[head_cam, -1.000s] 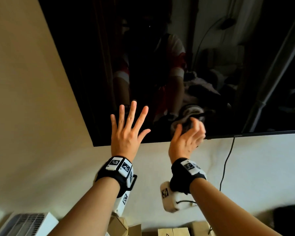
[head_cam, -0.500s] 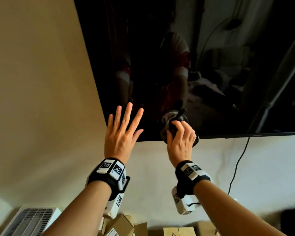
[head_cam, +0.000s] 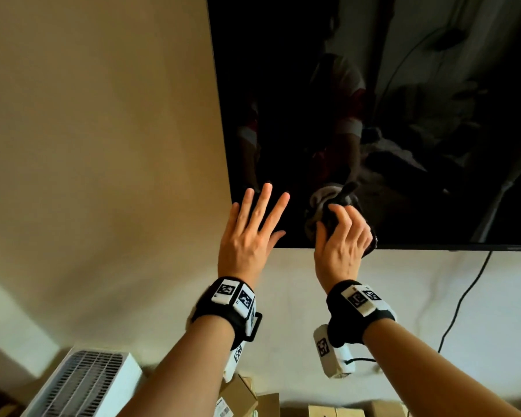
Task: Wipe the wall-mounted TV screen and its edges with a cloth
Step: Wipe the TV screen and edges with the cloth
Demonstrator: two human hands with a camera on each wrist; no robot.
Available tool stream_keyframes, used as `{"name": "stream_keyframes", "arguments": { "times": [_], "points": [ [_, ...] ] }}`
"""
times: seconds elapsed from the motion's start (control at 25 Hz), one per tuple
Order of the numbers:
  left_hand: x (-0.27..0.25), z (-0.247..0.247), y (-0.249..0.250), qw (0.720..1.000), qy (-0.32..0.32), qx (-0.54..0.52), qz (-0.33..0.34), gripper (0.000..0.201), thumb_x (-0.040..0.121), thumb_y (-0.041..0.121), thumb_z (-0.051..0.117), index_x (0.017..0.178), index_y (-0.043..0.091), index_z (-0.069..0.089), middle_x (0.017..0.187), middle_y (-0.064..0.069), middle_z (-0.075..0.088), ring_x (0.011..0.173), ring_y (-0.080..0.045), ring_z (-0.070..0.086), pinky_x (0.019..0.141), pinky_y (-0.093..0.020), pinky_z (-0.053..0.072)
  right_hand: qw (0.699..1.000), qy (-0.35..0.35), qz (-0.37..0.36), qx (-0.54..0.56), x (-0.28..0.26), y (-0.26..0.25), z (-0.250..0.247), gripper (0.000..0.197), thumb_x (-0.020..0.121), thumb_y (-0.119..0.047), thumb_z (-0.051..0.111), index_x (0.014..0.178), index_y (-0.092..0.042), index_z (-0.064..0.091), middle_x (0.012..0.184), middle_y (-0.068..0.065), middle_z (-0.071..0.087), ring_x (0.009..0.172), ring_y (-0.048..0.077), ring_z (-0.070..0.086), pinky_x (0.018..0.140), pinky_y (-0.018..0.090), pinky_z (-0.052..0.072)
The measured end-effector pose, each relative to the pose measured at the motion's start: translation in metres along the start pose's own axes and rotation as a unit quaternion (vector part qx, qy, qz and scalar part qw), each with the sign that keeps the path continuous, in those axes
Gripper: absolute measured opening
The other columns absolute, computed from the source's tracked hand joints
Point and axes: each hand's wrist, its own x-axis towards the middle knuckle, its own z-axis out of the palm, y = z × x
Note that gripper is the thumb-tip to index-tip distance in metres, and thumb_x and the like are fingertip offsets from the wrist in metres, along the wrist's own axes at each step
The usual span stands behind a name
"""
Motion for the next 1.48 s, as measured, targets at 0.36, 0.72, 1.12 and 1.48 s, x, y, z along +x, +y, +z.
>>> {"name": "stream_keyframes", "arguments": {
  "times": [0.36,0.72,1.12,1.48],
  "points": [
    [-0.018,-0.010,-0.017,0.979,-0.025,-0.154,-0.130,0.088,0.085,0.029,0.065,0.151,0.014,0.009,0.158,-0.005,0.005,0.144,-0.022,0.018,0.113,-0.037,0.029,0.998,-0.033,-0.055,-0.005,-0.008,-0.012,0.007,0.035,0.090,-0.022,0.048,0.123,-0.015,0.041,0.123,0.005,0.038,0.109,0.027,0.040,0.094,0.038,0.029],
    [-0.039,0.012,0.020,0.803,0.036,-0.437,-0.403,0.050,0.098,0.001,0.038,0.146,0.015,0.035,0.137,-0.006,0.053,0.125,-0.013,0.051,0.106,-0.023,0.038,0.963,-0.094,-0.251,-0.017,0.011,-0.033,0.017,0.033,0.093,-0.021,0.048,0.125,-0.014,0.044,0.122,0.004,0.039,0.104,0.024,0.043,0.088,0.038,0.033],
    [0.002,0.029,0.067,0.522,0.158,-0.538,-0.643,0.052,0.104,0.017,0.027,0.152,0.022,0.008,0.153,-0.010,0.028,0.136,-0.025,0.037,0.109,-0.042,0.038,0.916,-0.150,-0.367,-0.069,0.008,0.007,0.005,0.051,0.085,-0.014,0.065,0.130,-0.012,0.042,0.124,0.006,0.039,0.102,0.025,0.044,0.087,0.035,0.033],
    [0.026,0.011,0.135,0.483,0.190,-0.547,-0.657,0.048,0.104,0.012,0.026,0.150,0.022,0.020,0.133,-0.008,0.047,0.111,-0.015,0.055,0.097,-0.026,0.045,0.904,-0.176,-0.377,-0.096,0.027,0.068,-0.038,0.045,0.090,-0.020,0.061,0.131,-0.012,0.043,0.124,0.006,0.039,0.101,0.024,0.044,0.087,0.036,0.034]
  ]
}}
